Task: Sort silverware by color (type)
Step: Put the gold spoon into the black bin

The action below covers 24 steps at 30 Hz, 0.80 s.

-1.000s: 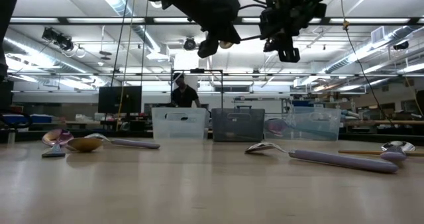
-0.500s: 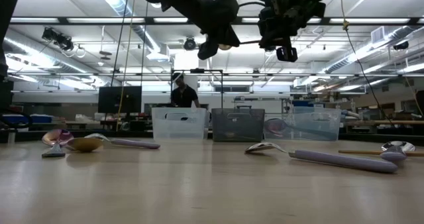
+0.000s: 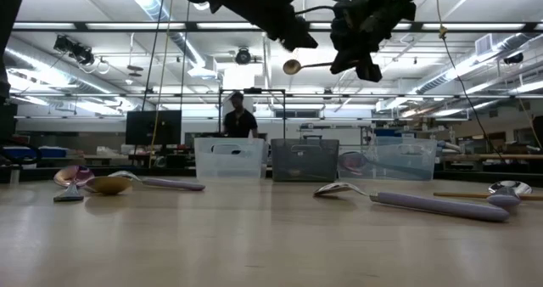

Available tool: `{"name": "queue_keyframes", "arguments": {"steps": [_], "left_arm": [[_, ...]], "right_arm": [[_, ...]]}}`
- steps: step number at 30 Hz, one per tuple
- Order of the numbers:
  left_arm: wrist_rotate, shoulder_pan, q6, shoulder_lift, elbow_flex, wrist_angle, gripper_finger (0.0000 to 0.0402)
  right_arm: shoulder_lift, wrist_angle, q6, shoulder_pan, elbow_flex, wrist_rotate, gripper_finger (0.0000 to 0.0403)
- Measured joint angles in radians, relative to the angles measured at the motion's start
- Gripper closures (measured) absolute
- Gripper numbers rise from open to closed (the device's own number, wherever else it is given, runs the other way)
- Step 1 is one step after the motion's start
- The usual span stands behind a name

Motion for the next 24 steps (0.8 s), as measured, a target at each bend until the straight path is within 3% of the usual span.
{"name": "queue_keyframes", "arguments": {"steps": [8, 14, 19, 24], "left_arm": [[-0.002, 0.006, -0.867, 0.000, 0.000, -0.011, 0.0267], [-0.011, 0.031, -1.383, 0.000, 0.000, -0.112, 0.0275], [-0.017, 0.056, -1.588, 0.007, 0.000, -0.031, 0.0275], [-0.014, 0.059, -1.617, 0.021, 0.002, 0.143, 0.0273]], "right_arm": [[-0.007, 0.008, -0.055, 0.001, 0.000, 0.100, 0.0385], [-0.076, 0.060, -0.102, 0.020, 0.000, 0.237, 0.0384], [-0.126, 0.152, -0.125, 0.038, 0.000, 0.255, 0.0384], [-0.132, 0.188, -0.136, 0.054, 0.000, 0.282, 0.0383]]}}
